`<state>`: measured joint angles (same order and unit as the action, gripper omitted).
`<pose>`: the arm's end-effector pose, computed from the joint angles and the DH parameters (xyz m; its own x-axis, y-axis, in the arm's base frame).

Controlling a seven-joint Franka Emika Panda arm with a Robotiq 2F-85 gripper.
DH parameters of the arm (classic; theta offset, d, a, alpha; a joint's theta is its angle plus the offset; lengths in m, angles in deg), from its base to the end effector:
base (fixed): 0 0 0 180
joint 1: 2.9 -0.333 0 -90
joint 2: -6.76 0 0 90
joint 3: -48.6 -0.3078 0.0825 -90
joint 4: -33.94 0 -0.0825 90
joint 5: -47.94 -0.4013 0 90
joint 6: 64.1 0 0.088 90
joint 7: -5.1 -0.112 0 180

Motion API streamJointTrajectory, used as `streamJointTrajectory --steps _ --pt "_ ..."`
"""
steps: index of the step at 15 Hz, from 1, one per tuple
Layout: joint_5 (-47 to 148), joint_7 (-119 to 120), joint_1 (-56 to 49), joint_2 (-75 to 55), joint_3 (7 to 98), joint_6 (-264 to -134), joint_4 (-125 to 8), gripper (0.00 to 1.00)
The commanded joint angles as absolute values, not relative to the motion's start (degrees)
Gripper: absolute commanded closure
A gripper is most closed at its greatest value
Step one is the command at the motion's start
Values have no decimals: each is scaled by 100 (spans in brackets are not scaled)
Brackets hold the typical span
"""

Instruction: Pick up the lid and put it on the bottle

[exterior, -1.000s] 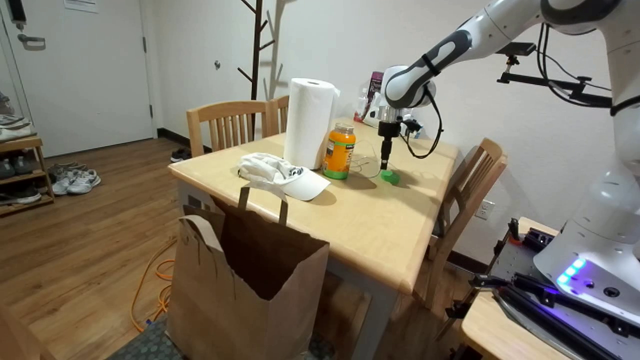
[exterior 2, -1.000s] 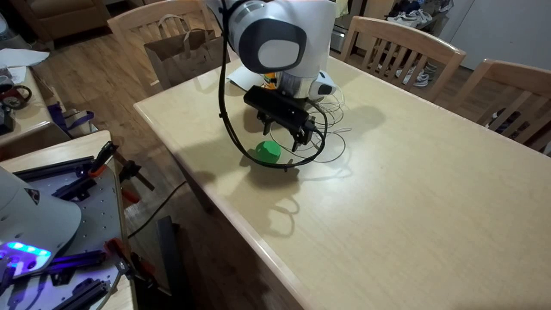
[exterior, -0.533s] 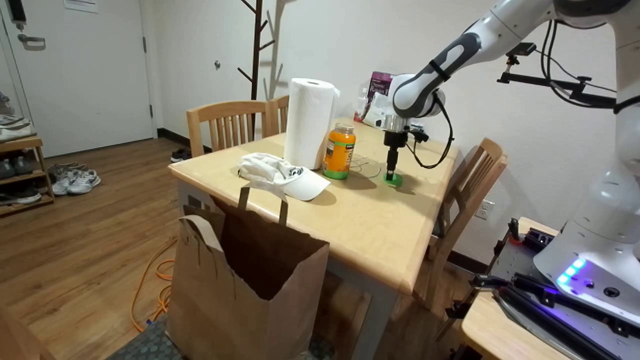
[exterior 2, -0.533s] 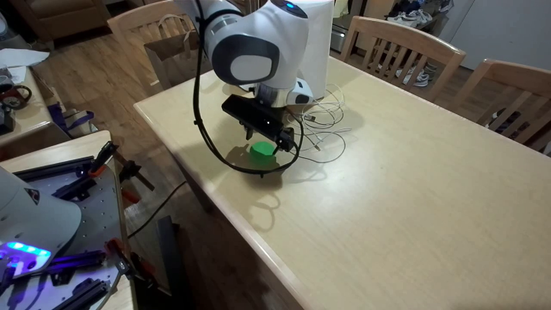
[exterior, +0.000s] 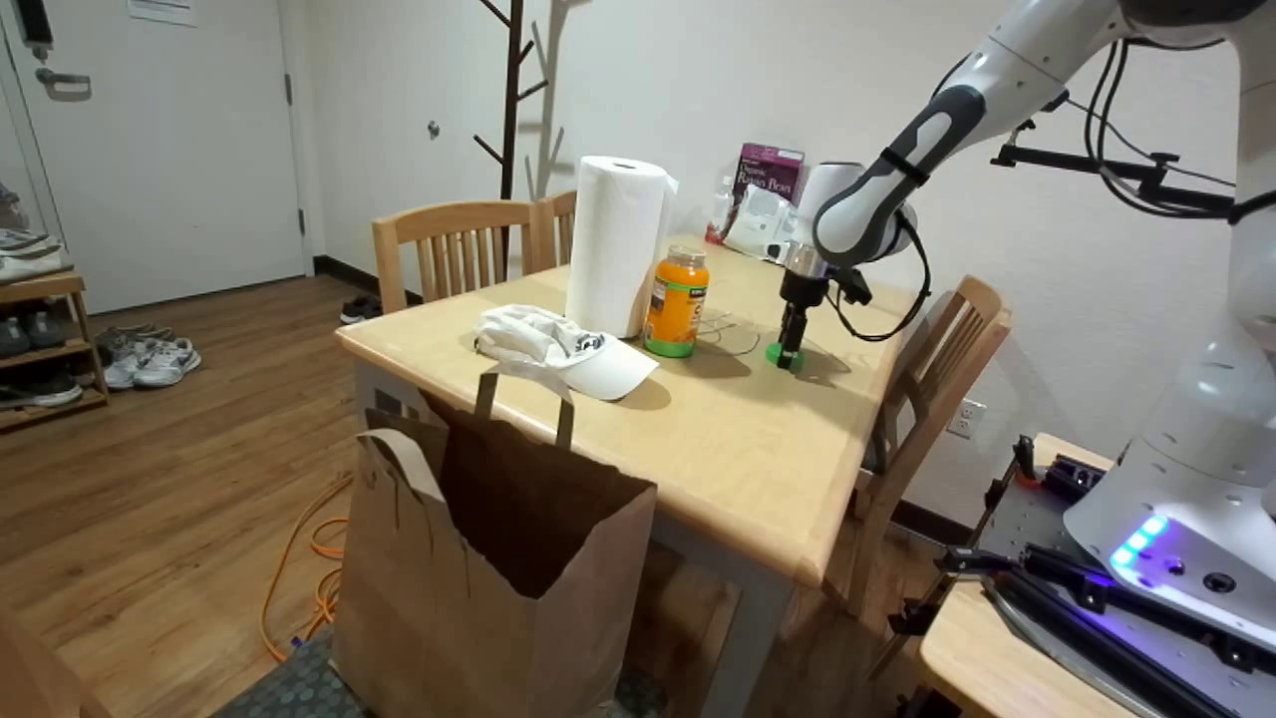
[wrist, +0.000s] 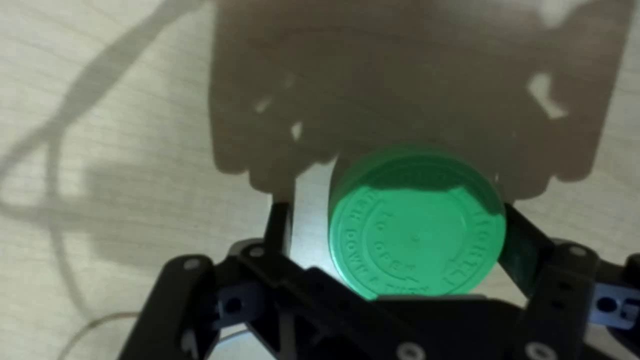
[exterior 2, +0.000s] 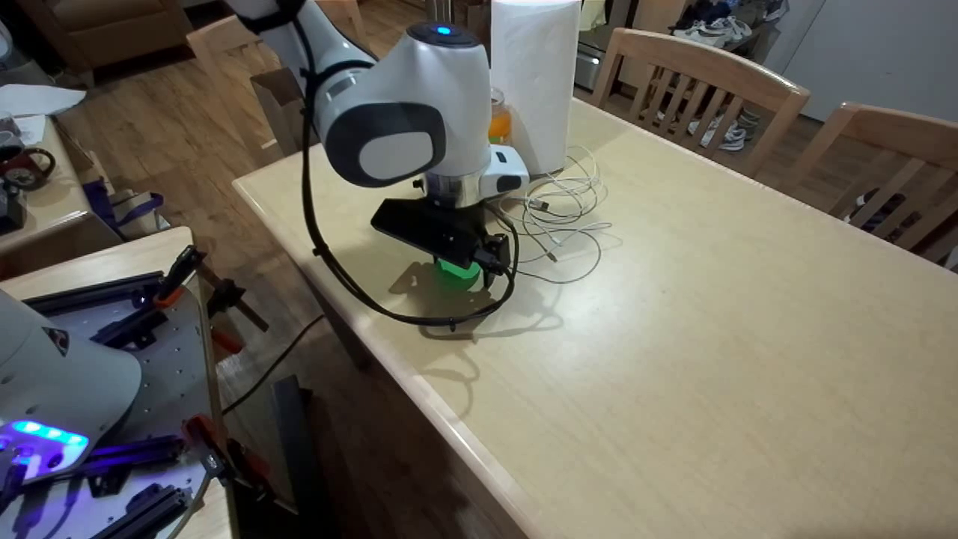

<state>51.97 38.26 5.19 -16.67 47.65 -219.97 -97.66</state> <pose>0.5281 -0.0632 0.1430 0.8695 0.4940 -0.0008 0.4938 -0.8691 0.0271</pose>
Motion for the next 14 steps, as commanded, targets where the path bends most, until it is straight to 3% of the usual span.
streamJointTrajectory --steps 1,5,14 --pt "5400 3725 596 -1467 4772 -22214 -10088 26" --pt "5270 3843 659 -1340 4652 -22100 -10109 47" --pt "5076 4218 571 -432 4226 -21929 -9911 48"
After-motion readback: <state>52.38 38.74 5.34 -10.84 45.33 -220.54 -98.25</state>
